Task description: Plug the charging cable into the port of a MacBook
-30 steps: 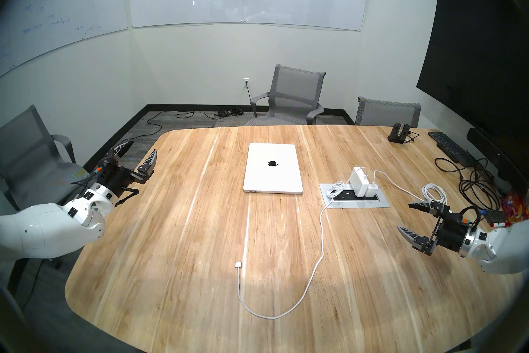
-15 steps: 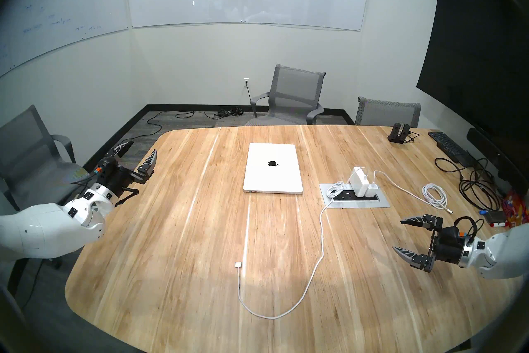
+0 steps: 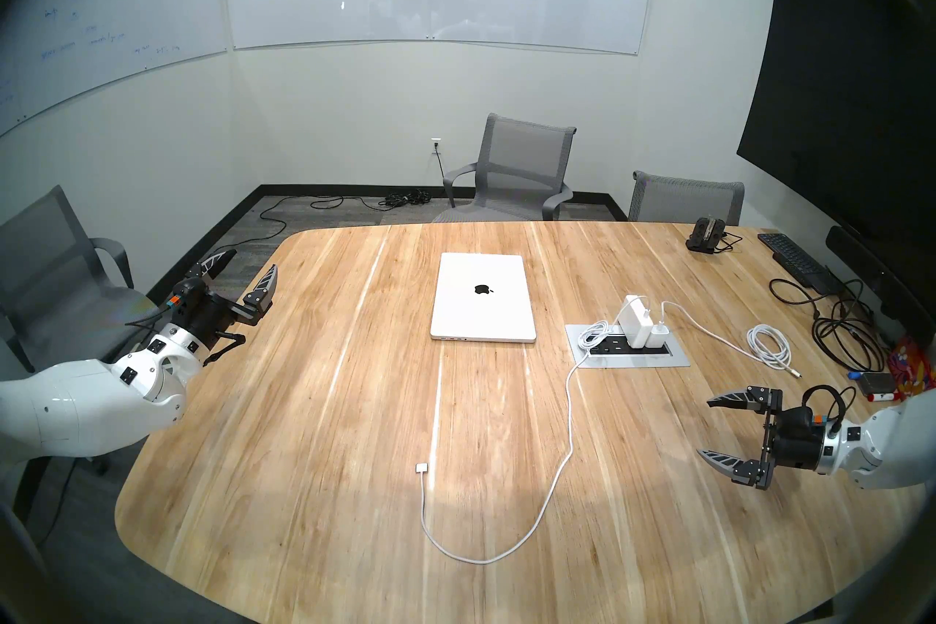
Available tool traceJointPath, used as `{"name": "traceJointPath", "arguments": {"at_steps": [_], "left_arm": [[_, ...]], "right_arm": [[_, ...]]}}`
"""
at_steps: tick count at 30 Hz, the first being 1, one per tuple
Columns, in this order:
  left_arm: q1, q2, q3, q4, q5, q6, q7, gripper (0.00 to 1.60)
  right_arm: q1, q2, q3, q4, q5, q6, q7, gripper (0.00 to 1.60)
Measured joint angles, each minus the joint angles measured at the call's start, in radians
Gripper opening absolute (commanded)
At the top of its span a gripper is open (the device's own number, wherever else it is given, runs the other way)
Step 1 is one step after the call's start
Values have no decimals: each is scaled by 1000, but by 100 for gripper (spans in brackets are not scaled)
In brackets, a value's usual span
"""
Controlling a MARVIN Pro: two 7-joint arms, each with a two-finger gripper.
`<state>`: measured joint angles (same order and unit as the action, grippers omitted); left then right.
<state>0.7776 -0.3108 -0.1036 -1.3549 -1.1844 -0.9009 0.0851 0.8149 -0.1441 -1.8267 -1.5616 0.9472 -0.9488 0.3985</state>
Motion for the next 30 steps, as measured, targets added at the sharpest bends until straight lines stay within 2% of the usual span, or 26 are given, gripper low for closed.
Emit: {"name": "traceJointPath", "arguments": {"at_steps": [16,24,30], "left_arm": [[0,0,1,0,0,0,1,160],[0,0,1,0,0,0,2,160],[-1,0,1,0,1,0,2,160]], "right_arm": [[99,-65,-42,-235,-3,0,39,160],[163,-113,-81,-360,-6,0,4,160],[212,-162,-133,-457,-39,0,-49,160]]}}
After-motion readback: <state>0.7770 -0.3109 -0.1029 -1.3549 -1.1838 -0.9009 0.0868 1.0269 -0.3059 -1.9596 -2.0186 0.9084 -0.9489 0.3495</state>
